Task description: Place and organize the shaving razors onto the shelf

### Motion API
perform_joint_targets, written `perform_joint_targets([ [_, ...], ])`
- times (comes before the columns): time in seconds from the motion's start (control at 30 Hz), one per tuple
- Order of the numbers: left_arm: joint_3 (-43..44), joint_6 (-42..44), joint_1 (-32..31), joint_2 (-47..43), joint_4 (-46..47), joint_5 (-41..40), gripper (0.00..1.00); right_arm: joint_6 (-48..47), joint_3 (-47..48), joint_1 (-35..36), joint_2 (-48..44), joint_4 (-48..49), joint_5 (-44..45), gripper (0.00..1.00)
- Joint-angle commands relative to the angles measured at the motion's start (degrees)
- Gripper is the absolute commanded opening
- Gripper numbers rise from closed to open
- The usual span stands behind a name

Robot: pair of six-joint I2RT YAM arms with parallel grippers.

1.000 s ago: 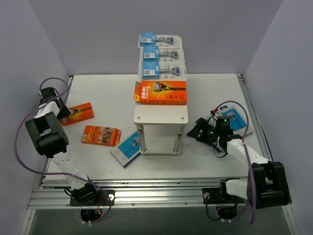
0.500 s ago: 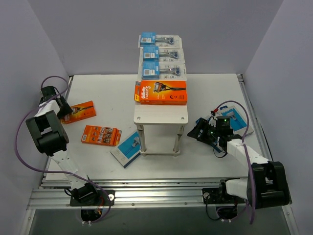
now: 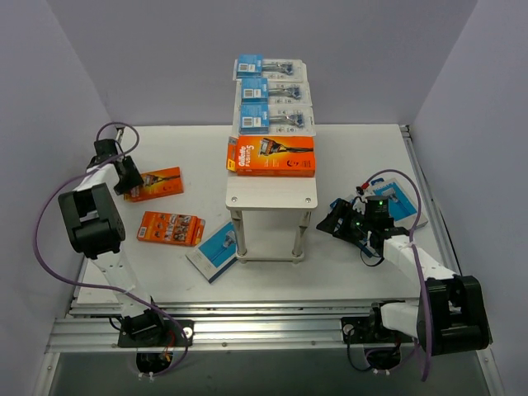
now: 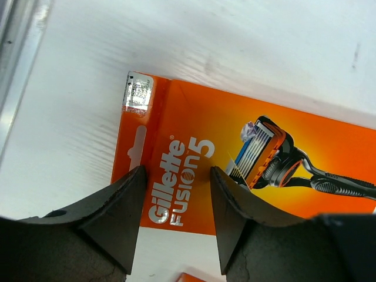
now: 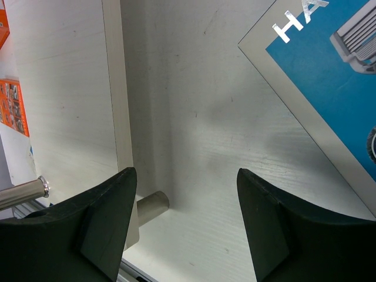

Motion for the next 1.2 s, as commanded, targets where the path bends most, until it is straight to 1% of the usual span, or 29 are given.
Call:
perform_joint_targets([
  [0.0, -1.3, 0.0, -0.7, -0.1, -0.2, 4.8, 0.56, -0.8, 1.7, -0.1, -1.5, -0.5, 0.5, 0.65],
  [0.17, 0.2, 0.6, 0.2, -3.5, -1.0, 9.1, 0.57, -0.7, 1.5, -0.1, -1.4, 0.1, 0.7, 0.65],
  [0.23, 0.3, -0.5, 1.0, -4.5, -0.5, 11.3, 0.58, -0.7, 1.5, -0.1, -1.0, 0.4, 0.7, 0.65],
  [0.3, 0.2, -2.6, 2.9, -5.5, 0.4, 15.8, 0.59, -0.7, 1.6, -0.1, -0.7, 0.4, 0.6, 0.65],
  [0.37, 0.2, -3.9, 4.1, -5.6, 1.4, 19.3, 0.61, -0.8, 1.7, -0.1, -0.8, 0.2, 0.9, 0.65],
  [0.4, 0.5, -4.7, 5.0, -5.6, 1.7, 20.1, 0.63, -0.8, 1.6, -0.1, -0.9, 0.1, 1.1, 0.65],
  [0.5, 0.6, -5.6, 6.5, -5.4, 2.5, 22.3, 0.65, -0.9, 1.1, -0.1, -1.4, 0.0, 1.4, 0.65],
  [0.7, 0.2, -7.0, 8.7, -4.7, 3.3, 22.8, 0.68, -1.1, 1.0, -0.1, -0.9, 0.5, 1.5, 0.65],
  [0.87, -1.0, -8.4, 11.2, -2.2, 6.2, 25.9, 0.68, -1.0, 0.9, -0.1, -1.4, 0.9, 1.1, 0.65],
  [1.0, -2.5, -9.6, 11.6, -0.5, 10.1, 28.9, 0.66, -1.0, 0.8, -0.1, -1.1, 1.2, 1.1, 0.65],
  [1.17, -2.7, -8.3, 11.7, 1.2, 10.0, 28.2, 0.66, -0.8, 0.3, -0.1, -1.0, 1.9, 1.1, 0.65],
])
